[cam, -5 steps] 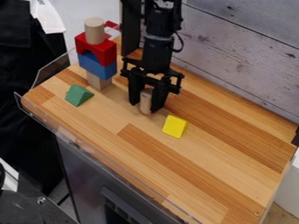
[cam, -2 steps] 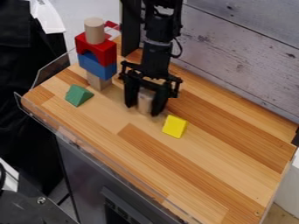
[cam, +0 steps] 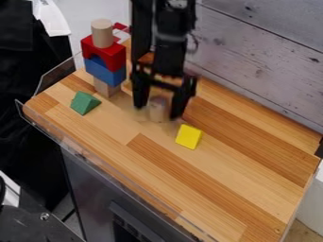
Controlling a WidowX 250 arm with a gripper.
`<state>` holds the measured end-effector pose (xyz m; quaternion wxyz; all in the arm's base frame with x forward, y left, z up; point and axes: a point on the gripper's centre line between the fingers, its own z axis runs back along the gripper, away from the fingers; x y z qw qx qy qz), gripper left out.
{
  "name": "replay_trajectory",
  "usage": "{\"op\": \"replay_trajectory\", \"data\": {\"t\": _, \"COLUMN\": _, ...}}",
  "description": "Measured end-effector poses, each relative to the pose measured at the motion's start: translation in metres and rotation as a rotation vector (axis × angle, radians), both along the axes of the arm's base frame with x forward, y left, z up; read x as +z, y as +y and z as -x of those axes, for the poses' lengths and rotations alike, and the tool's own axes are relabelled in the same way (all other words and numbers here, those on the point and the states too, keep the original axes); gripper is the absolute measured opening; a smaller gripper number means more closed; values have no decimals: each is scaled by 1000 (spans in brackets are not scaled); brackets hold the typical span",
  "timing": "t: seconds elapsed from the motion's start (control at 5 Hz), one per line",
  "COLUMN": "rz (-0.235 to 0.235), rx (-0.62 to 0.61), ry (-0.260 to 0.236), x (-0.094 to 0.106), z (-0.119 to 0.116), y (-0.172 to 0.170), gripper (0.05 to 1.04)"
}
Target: Put wood cylinder on left side of yellow pyramid
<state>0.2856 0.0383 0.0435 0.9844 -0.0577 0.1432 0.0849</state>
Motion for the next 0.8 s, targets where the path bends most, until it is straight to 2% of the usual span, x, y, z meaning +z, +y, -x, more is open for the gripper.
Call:
{"op": "replay_trajectory", "data": {"t": 0.2, "rz": -16, "rx": 2, "ry": -93, "x": 48, "z": 8, "y": 10, "gripper": 999}}
{"op": "replay_trajectory", "data": {"t": 0.4, "rz": -56, "rx": -23, "ry": -119, "x": 76, "z": 19, "y": 13, "gripper": 999}}
{"op": "replay_trajectory", "data": {"t": 0.8, "rz": -97, "rx": -55, "ry": -122, "x": 96, "z": 13, "y": 22, "gripper": 999}}
